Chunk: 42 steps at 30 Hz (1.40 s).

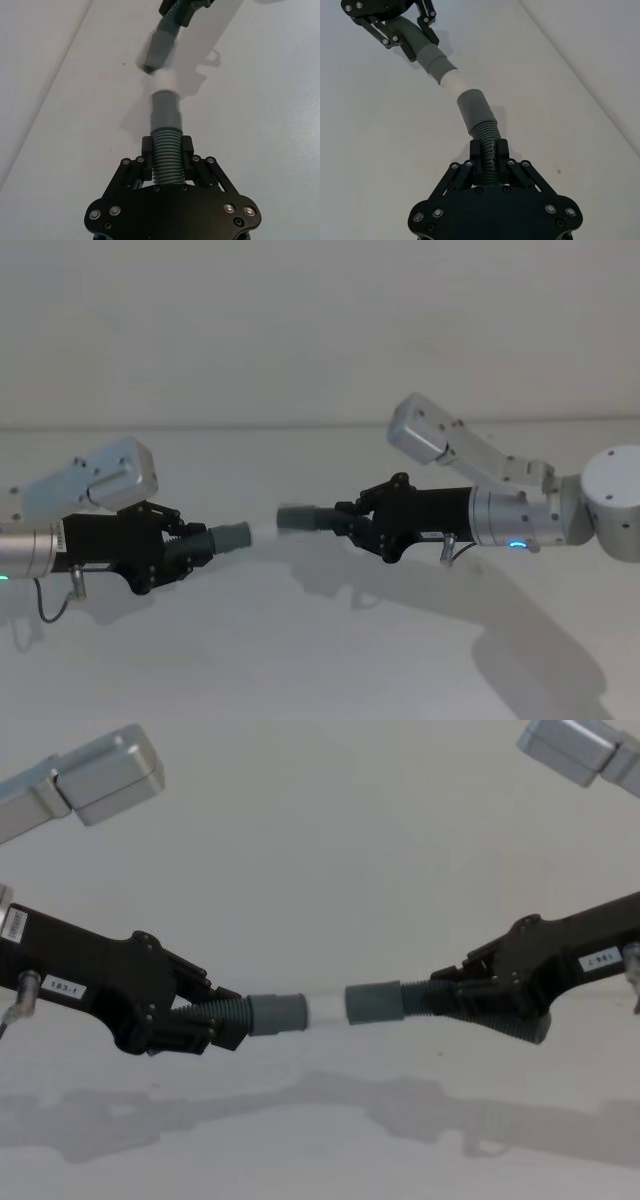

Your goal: Use both hands to pick up one end of the pipe from the table, align the ends, and insert them.

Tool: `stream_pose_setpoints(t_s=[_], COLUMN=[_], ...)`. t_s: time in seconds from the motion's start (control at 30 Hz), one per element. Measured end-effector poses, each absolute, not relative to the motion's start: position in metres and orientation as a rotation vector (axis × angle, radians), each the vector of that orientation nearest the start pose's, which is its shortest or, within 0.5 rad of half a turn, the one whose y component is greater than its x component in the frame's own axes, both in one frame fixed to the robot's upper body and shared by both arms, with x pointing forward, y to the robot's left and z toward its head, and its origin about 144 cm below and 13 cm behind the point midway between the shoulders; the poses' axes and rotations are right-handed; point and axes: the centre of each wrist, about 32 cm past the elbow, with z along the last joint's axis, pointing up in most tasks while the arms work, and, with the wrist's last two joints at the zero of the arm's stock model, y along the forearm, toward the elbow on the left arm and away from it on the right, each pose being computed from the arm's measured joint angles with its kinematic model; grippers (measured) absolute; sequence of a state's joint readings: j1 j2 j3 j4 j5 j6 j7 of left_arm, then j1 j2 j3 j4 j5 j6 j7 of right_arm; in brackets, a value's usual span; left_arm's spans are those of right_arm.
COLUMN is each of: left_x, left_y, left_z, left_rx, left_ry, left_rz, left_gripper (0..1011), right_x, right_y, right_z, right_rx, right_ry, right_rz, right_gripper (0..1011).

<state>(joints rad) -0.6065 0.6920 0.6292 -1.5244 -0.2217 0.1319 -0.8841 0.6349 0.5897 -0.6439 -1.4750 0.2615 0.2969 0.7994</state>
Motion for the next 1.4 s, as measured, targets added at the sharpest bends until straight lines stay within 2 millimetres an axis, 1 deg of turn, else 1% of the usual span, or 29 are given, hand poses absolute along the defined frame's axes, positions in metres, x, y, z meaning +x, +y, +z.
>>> stream_pose_setpoints(t_s=[0.5, 1.0, 1.4], left_x=[0.5566, 0.5564, 0.5564], left_y=[0.2798, 0.2799, 0.2800], left_z=[1.2927, 1.2931, 1.2930], left_rx=[0.552, 0.553, 0.553], left_ry=[-0.342, -0.343, -0.343], left_rz=[0.316, 0.315, 0.316], left_gripper=[300, 300, 300], right_x=[0.5649, 0.5634, 0.5661], right_y=[-0.2563, -0.2563, -0.2544], right_z=[1.2877, 1.2932, 1.2950], right_rx=[-0.500, -0.537, -0.550], right_ry=[-0.150, -0.137, -0.136], right_rz=[-0.417, -0.382, -0.365], right_gripper=[174, 174, 174])
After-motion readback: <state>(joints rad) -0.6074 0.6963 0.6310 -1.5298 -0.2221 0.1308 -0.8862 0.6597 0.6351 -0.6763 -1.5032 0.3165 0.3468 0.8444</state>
